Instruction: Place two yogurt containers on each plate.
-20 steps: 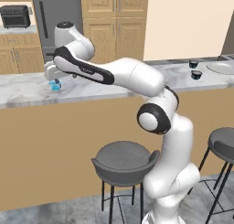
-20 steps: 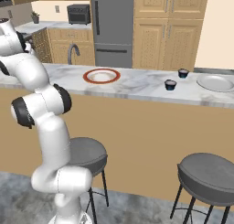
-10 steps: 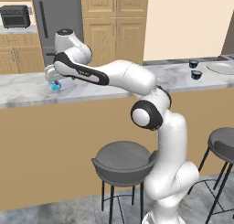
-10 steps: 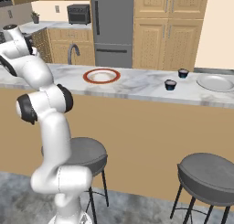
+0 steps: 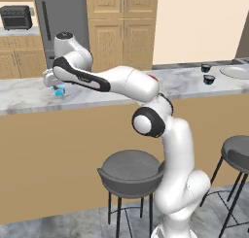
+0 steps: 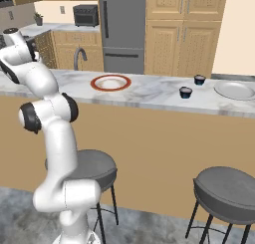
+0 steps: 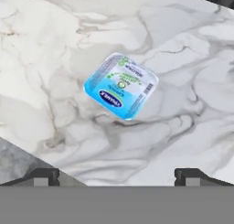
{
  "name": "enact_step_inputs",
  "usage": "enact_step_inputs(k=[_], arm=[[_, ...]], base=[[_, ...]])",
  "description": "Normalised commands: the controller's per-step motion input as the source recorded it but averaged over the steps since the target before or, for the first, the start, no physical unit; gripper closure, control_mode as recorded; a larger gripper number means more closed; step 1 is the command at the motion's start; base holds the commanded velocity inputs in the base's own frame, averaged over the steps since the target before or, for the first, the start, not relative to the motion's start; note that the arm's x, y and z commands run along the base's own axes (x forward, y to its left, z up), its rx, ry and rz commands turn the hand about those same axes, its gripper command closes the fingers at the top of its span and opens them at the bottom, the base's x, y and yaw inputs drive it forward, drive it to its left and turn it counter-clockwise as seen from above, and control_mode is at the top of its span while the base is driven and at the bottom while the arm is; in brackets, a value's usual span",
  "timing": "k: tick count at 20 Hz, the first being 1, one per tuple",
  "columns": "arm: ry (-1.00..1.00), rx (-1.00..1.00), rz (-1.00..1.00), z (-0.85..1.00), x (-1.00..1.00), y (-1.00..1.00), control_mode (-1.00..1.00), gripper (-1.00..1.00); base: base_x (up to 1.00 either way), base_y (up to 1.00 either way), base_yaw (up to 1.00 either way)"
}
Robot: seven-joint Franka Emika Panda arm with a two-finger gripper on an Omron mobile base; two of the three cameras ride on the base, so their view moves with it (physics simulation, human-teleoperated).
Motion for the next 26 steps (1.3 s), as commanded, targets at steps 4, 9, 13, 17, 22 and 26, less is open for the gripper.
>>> enact_step_inputs(k=[4,9,13,17,22,26], arm=[[0.03,0.00,0.00,0.00,0.30,0.26,-1.00,-1.00],[0.02,0.00,0.00,-0.04,0.13,0.05,-1.00,-1.00],[0.00,0.00,0.00,-0.17,0.11,0.00,-1.00,-1.00],[0.00,0.00,-0.04,-0.16,0.21,0.00,-1.00,-1.00],[0.01,0.00,-0.09,-0.14,0.11,0.00,-1.00,-1.00],[0.01,0.03,-0.07,0.00,0.11,0.00,-1.00,-1.00]], base=[[0.00,0.00,0.00],[0.00,0.00,0.00],[0.00,0.00,0.00],[0.00,0.00,0.00],[0.00,0.00,0.00],[0.00,0.00,0.00]])
